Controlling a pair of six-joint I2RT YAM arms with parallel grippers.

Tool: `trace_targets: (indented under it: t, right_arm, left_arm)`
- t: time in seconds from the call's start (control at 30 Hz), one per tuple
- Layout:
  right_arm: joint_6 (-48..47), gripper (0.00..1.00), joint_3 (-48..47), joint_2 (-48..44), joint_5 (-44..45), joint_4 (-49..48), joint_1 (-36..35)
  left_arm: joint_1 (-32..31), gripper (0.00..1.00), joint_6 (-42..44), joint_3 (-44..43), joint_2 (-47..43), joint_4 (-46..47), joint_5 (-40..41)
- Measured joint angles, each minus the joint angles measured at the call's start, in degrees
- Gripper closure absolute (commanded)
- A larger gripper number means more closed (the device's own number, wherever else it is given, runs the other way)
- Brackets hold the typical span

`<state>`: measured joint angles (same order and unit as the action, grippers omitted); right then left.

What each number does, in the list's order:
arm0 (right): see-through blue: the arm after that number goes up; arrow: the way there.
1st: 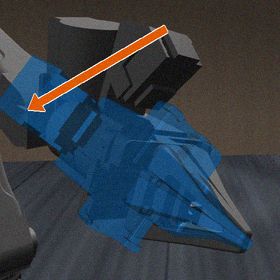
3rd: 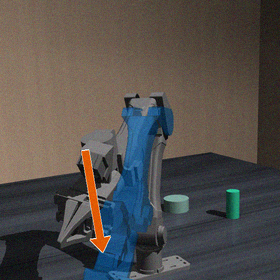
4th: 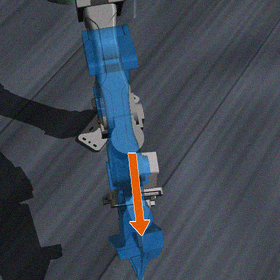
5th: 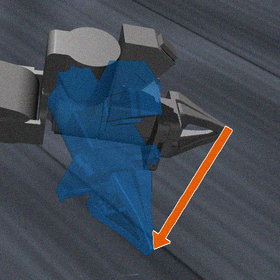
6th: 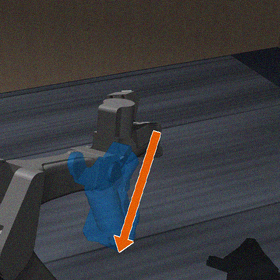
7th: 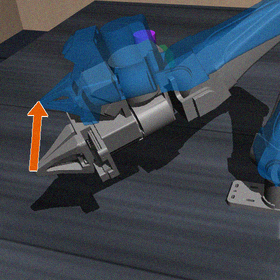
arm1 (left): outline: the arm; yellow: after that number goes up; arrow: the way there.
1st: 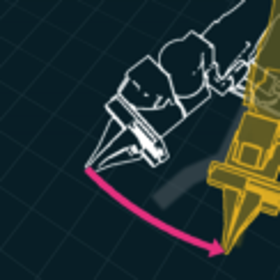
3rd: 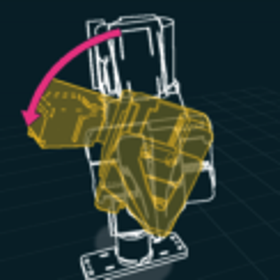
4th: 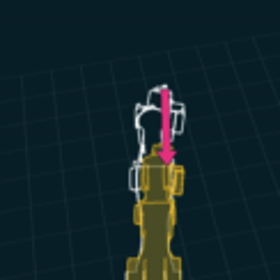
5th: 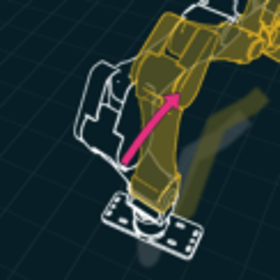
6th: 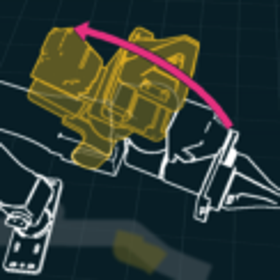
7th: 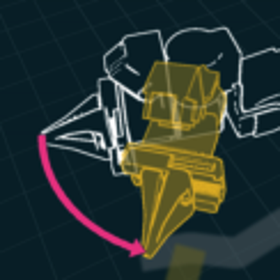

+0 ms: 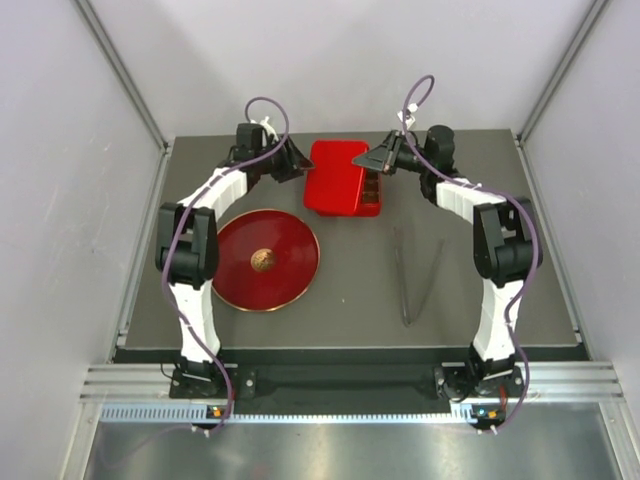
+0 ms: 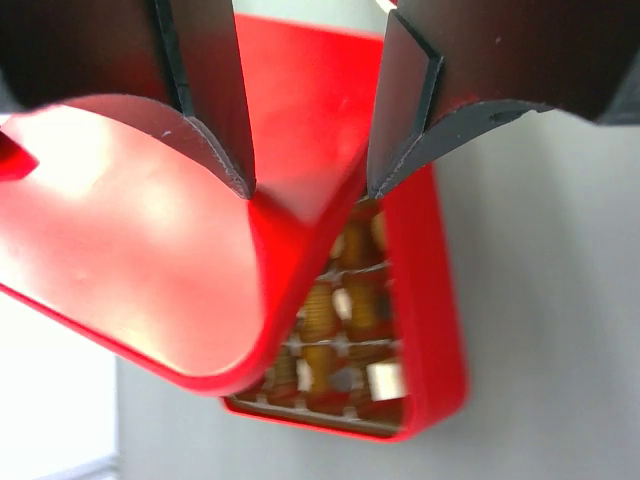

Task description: Pack the chocolate

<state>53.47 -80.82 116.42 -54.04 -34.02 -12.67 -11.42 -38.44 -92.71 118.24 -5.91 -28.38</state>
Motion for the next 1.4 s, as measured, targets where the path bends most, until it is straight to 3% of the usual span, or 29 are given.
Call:
trace_targets:
  t: [0.37,0.67,0.83,0.9,1.4]
  right_arm:
    - [5.8,0.98,-3.0,6.3,-2.6,-4.5,1.4]
    - [7.1,0.90,-7.6,11.0,-5.4,-4.1,3.4]
    - [7.2,0.78,-10.8,13.4,-6.0,-3.5,4.2]
    - [6.7,0.73,-11.8,14.1,-5.4,-3.0,4.4]
    - [-1.0,0.61,-18.0,17.8,0.2,8.9,6.5]
  left_arm:
    - [0.2,0.48,-1.5,-2.2,7.4,6.0,-7.4]
    - [0.2,0.54,-3.0,-3.3,10.6,9.5,-9.6]
    - [0.2,0.55,-3.8,-3.8,11.5,10.4,-9.8]
    - [0.2,0.57,-4.1,-4.0,11.7,10.4,-10.3]
    - [-0.7,0.61,-5.7,-6.6,13.1,10.7,-11.5]
